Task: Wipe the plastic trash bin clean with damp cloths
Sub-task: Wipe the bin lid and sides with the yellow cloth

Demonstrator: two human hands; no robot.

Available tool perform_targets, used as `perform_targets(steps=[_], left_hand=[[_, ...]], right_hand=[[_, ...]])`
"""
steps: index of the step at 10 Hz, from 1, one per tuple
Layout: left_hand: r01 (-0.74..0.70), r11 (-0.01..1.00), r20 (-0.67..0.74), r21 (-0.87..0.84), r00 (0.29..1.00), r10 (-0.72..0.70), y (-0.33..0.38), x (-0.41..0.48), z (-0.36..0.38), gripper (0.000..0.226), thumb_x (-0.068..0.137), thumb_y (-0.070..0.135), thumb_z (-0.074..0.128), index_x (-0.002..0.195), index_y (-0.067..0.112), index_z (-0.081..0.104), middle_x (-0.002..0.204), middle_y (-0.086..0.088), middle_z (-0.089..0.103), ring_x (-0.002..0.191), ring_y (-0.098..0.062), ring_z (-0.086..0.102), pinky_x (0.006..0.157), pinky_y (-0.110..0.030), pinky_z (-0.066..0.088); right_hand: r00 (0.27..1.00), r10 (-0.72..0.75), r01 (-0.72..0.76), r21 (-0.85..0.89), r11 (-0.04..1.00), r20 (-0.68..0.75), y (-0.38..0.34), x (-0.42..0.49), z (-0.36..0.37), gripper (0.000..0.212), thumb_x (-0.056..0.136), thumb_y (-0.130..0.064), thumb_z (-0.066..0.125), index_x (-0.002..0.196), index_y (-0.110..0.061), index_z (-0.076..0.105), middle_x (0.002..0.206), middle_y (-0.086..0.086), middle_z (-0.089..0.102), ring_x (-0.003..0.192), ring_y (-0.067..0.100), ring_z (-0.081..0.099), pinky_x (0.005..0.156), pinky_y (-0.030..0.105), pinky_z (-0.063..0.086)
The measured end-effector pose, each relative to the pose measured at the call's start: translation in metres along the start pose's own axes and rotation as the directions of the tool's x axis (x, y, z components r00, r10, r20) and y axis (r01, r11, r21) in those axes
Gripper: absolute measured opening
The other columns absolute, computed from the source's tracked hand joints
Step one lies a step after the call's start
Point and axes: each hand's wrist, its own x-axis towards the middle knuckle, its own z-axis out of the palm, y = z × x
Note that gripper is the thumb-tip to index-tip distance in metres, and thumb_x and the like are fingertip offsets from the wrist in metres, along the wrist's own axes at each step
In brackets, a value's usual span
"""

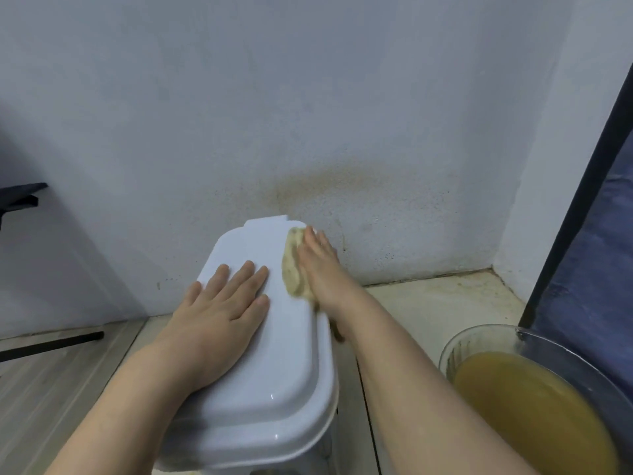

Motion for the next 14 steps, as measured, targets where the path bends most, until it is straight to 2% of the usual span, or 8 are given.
perform_targets(steps=[3, 5, 7, 8, 9, 10, 11, 14], left_hand=[[0.042, 0.998, -0.046, -0.035, 0.998, -0.044, 0.001, 0.007, 0.004, 0.05, 0.098, 0.045, 0.01, 0.145, 0.044, -0.007, 0.155, 0.02, -0.014, 0.143, -0.008, -0.016, 0.118, -0.035, -0.008], [0.013, 0.996, -0.087, -0.086, 0.996, -0.02, 0.009, 0.002, 0.001, 0.048, 0.099, 0.044, 0.016, 0.146, 0.044, 0.008, 0.157, 0.019, -0.002, 0.145, -0.009, -0.008, 0.118, -0.039, -0.002], [-0.067, 0.973, -0.126, -0.219, 0.991, 0.04, 0.037, -0.003, -0.011, 0.038, 0.097, 0.042, 0.031, 0.135, 0.043, 0.036, 0.15, 0.011, 0.03, 0.139, -0.011, 0.024, 0.115, -0.044, 0.018], [0.146, 0.988, 0.078, -0.054, 0.987, -0.141, 0.073, 0.006, -0.012, 0.071, 0.083, 0.069, 0.04, 0.144, 0.047, 0.011, 0.158, -0.004, 0.009, 0.144, -0.032, 0.005, 0.114, -0.056, 0.013], [0.256, 0.955, 0.07, 0.148, 0.961, -0.268, 0.109, 0.009, 0.004, 0.102, 0.069, 0.062, 0.066, 0.144, 0.047, -0.001, 0.156, -0.014, -0.01, 0.14, -0.047, -0.005, 0.108, -0.067, 0.01], [0.329, 0.933, -0.012, 0.145, 0.944, -0.331, 0.123, 0.009, 0.011, 0.099, 0.069, 0.034, 0.068, 0.143, 0.042, 0.002, 0.154, -0.016, -0.005, 0.139, -0.047, -0.001, 0.106, -0.068, 0.014], [0.27, 0.956, -0.051, 0.113, 0.963, -0.266, 0.122, 0.009, 0.01, 0.095, 0.064, 0.033, 0.069, 0.138, 0.041, 0.011, 0.148, -0.011, 0.012, 0.135, -0.041, 0.013, 0.103, -0.064, 0.024], [0.18, 0.943, -0.033, -0.281, 0.98, -0.197, 0.048, -0.002, -0.032, 0.102, 0.051, 0.039, 0.077, 0.138, 0.038, 0.024, 0.118, -0.007, 0.045, 0.1, -0.029, 0.05, 0.081, -0.037, 0.04]], right_hand=[[0.974, 0.194, -0.221, 0.292, 0.931, 0.118, -0.006, -0.013, 0.009, 0.052, 0.094, -0.043, 0.039, 0.143, -0.047, 0.022, 0.153, -0.029, -0.004, 0.138, -0.008, 0.007, 0.111, 0.028, 0.015], [0.983, 0.126, -0.059, 0.422, 0.905, -0.132, -0.006, -0.129, 0.037, 0.036, 0.094, -0.058, 0.03, 0.129, -0.057, 0.023, 0.151, -0.029, 0.015, 0.136, -0.016, 0.012, 0.118, 0.023, 0.011], [0.925, 0.367, -0.221, 0.649, 0.728, -0.097, 0.047, -0.131, 0.059, 0.031, 0.097, -0.047, 0.036, 0.109, -0.038, 0.064, 0.119, -0.017, 0.064, 0.097, -0.003, 0.064, 0.073, 0.015, 0.052], [0.828, 0.56, -0.332, 0.788, 0.518, -0.02, 0.059, -0.135, 0.069, 0.039, 0.103, -0.028, 0.021, 0.136, -0.021, 0.041, 0.152, -0.001, 0.032, 0.137, 0.01, 0.031, 0.114, 0.027, 0.022], [0.689, 0.714, -0.258, 0.88, 0.4, -0.123, 0.068, -0.156, 0.078, 0.059, 0.098, -0.011, 0.041, 0.146, -0.001, 0.01, 0.156, 0.018, 0.01, 0.145, 0.023, 0.015, 0.114, 0.021, -0.001], [0.747, 0.589, -0.106, 0.819, 0.564, -0.308, 0.059, -0.176, 0.062, 0.042, 0.095, -0.018, 0.052, 0.129, 0.005, 0.048, 0.123, 0.026, 0.057, 0.129, 0.032, 0.045, 0.103, 0.027, 0.027], [0.871, 0.452, -0.252, 0.615, 0.748, -0.192, 0.037, -0.154, 0.047, 0.037, 0.103, -0.017, 0.028, 0.139, -0.011, 0.037, 0.134, 0.001, 0.049, 0.136, 0.018, 0.035, 0.11, 0.028, 0.028], [0.99, -0.059, 0.063, 0.027, 0.998, -0.126, 0.021, -0.112, 0.064, 0.054, 0.093, -0.056, 0.007, 0.146, -0.044, 0.008, 0.156, -0.022, 0.004, 0.142, -0.005, -0.007, 0.118, 0.027, -0.002]])
